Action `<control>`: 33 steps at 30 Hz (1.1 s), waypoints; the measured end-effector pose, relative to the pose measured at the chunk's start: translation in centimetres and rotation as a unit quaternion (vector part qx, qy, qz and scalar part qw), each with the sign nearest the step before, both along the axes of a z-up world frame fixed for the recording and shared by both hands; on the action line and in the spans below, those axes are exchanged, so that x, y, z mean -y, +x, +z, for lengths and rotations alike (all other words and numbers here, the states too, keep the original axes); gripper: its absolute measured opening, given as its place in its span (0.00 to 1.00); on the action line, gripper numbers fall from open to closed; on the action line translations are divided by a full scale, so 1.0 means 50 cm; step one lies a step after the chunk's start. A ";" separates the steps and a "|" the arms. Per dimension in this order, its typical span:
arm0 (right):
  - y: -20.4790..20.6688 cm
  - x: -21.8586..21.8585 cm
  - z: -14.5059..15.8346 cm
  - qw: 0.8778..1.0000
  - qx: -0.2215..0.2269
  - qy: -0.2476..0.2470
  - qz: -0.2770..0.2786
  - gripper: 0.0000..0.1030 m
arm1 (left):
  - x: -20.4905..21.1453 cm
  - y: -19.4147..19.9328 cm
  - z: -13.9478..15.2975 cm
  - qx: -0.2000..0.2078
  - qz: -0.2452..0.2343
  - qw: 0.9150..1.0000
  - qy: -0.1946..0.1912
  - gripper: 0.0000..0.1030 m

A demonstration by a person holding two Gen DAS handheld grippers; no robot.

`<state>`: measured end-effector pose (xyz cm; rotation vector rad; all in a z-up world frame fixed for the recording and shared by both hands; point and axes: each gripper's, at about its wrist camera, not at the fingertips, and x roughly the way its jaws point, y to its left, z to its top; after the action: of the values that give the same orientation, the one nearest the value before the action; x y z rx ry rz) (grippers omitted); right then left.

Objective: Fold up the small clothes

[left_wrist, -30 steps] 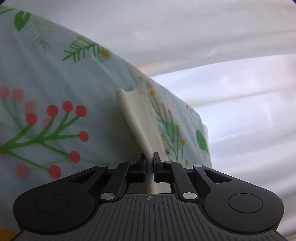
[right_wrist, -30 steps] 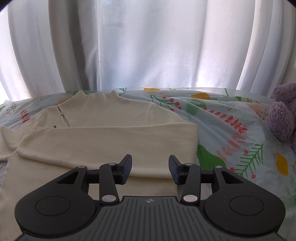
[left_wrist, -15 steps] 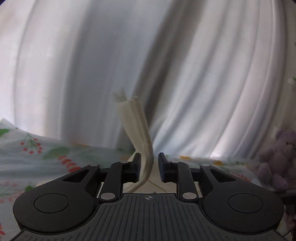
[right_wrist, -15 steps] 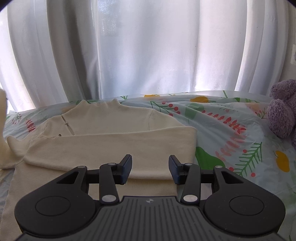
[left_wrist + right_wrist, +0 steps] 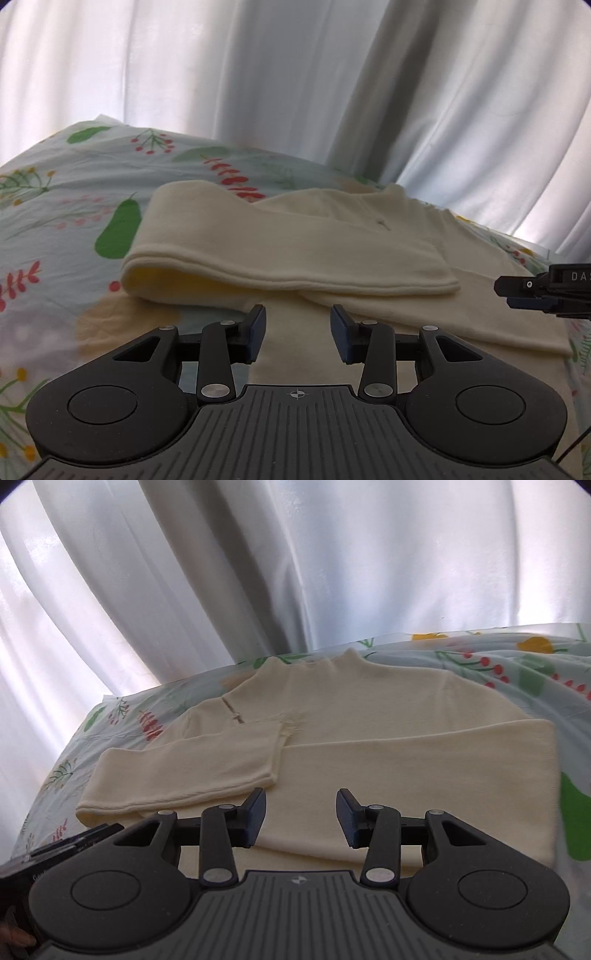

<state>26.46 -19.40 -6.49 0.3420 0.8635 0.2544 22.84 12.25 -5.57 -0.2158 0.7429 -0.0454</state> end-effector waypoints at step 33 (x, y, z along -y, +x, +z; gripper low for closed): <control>-0.067 0.194 -0.016 0.984 -0.002 -0.036 -0.173 0.30 | -0.038 0.044 -0.030 -0.033 0.043 0.998 -0.022 0.40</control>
<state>23.11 -29.08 -7.30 0.4172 0.8010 -0.0995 25.06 14.16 -7.05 -0.2921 0.7977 0.0267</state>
